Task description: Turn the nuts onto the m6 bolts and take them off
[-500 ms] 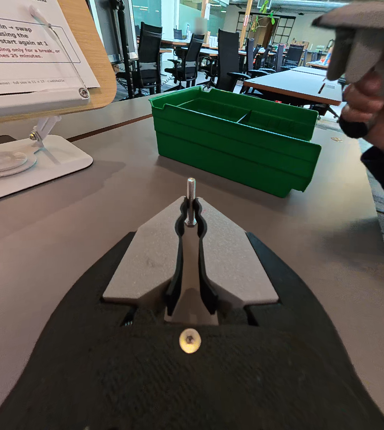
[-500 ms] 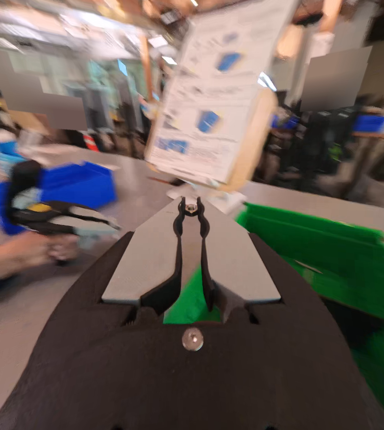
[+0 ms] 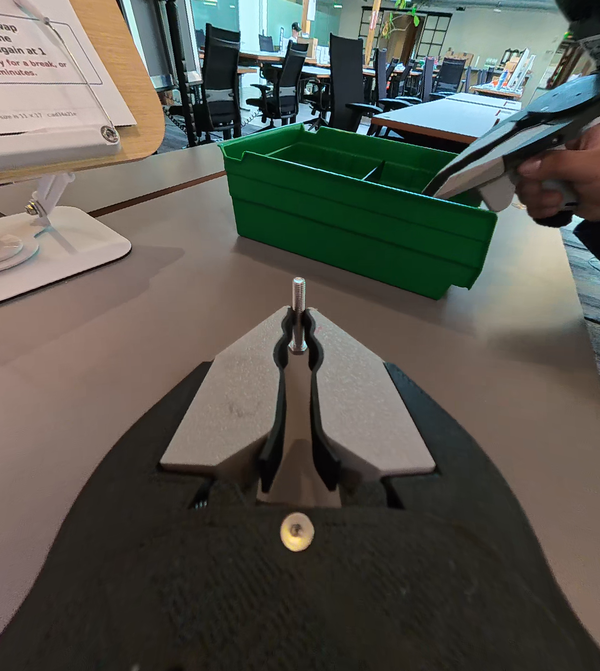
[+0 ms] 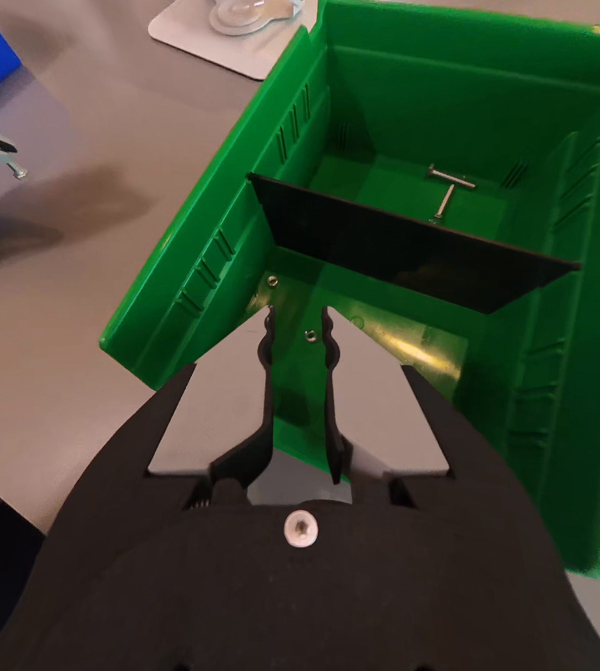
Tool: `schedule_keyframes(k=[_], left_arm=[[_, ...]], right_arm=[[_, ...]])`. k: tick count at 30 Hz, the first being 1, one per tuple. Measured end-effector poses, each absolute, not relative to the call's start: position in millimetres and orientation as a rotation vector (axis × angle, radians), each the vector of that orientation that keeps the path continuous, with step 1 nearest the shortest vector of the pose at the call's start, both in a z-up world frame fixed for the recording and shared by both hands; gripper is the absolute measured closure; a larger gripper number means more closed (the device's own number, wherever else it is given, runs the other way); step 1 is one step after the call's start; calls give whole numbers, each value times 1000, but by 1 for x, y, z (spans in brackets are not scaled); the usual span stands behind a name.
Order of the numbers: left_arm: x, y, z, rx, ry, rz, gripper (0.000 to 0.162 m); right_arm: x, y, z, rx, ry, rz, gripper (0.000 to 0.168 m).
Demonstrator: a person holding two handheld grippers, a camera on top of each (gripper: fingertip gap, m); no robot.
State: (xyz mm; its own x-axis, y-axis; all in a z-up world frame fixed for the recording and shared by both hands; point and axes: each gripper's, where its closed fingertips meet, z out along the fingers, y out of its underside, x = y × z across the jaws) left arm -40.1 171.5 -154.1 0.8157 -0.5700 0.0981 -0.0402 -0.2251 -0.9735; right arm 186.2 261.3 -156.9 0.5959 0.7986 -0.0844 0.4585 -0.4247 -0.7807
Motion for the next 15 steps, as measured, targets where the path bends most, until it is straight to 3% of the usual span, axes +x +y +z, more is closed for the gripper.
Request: schedule_keyframes(k=[15], left_arm=[[-26,165,-154,-1736,548,-498,159]], right_arm=[[142,221,-68,-1675,-964,905,151]])
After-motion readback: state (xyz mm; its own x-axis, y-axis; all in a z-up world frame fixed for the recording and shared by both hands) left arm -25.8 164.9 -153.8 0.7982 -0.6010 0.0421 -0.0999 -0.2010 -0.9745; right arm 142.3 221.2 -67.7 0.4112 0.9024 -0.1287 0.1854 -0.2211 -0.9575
